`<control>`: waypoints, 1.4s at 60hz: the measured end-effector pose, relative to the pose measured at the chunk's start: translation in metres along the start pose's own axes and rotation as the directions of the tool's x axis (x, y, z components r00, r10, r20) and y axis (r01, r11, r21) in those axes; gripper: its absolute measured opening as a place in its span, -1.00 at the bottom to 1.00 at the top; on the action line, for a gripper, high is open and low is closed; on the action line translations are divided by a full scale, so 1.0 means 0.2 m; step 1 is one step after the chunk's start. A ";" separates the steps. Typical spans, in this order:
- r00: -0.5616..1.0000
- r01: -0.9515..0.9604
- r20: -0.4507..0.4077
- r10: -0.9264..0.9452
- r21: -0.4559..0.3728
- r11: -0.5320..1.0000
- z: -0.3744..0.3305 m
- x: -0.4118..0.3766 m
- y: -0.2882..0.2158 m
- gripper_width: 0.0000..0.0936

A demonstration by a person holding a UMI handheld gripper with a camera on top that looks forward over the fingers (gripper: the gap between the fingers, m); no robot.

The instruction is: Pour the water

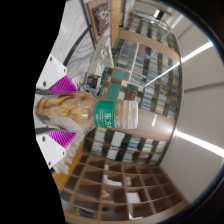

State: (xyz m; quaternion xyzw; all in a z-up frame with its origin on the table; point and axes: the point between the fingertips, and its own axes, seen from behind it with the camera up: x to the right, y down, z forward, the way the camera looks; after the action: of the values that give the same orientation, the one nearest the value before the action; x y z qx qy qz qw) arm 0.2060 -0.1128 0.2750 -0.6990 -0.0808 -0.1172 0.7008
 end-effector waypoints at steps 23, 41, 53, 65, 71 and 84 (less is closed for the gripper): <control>0.972 -0.215 0.034 0.232 -0.265 0.940 0.00 -0.08 0.91 -0.06; 0.968 -0.238 0.007 0.250 -0.276 0.931 -0.01 -0.10 1.06 0.33; 0.969 -0.244 -0.060 0.238 -0.341 0.908 -0.15 -0.04 1.02 0.83; 0.961 -0.274 -0.061 0.271 -0.361 0.891 -0.50 -0.07 0.79 0.83; 0.956 -0.290 -0.081 0.281 -0.382 0.877 -0.74 -0.09 0.68 0.82; 0.967 -0.254 -0.106 0.231 -0.395 0.883 -1.24 -0.13 0.53 0.85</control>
State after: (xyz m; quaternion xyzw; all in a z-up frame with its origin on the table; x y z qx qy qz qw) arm 0.1976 -0.3605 0.1637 -0.8299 0.0529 -0.0622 0.5519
